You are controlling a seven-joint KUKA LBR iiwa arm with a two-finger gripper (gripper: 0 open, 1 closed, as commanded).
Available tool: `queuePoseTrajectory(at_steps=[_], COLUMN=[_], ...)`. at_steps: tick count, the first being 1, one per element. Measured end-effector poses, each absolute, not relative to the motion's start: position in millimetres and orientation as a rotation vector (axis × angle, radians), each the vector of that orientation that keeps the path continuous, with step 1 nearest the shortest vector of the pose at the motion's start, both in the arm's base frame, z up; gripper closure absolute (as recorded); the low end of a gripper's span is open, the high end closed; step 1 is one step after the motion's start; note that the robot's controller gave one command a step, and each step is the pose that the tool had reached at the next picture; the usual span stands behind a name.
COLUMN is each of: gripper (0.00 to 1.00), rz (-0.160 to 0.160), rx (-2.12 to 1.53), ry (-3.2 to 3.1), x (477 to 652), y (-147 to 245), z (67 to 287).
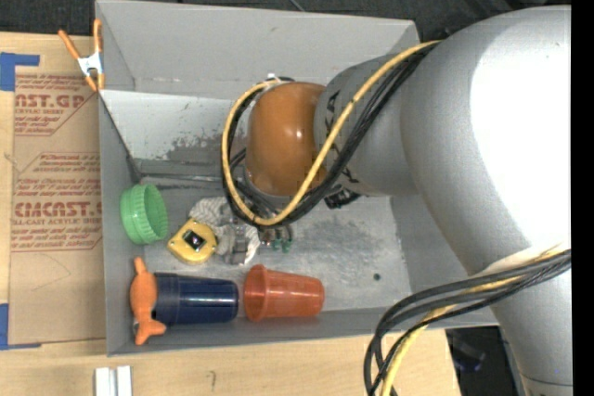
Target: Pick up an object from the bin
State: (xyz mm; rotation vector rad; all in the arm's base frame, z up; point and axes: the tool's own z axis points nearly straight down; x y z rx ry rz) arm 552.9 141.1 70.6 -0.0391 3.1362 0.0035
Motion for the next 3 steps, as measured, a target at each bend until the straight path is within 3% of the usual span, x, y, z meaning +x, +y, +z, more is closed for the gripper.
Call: queuePoseTrajectory(at_steps=[1,2,3], gripper=[1.0,1.0,1.0], rz=[0.004,-0.002,0.002], rx=[-0.039,-0.077,-0.586], ry=[3.136,3.145,3.082], x=[553.0,552.0,562.8], y=[141,140,130], z=[71,123,267])
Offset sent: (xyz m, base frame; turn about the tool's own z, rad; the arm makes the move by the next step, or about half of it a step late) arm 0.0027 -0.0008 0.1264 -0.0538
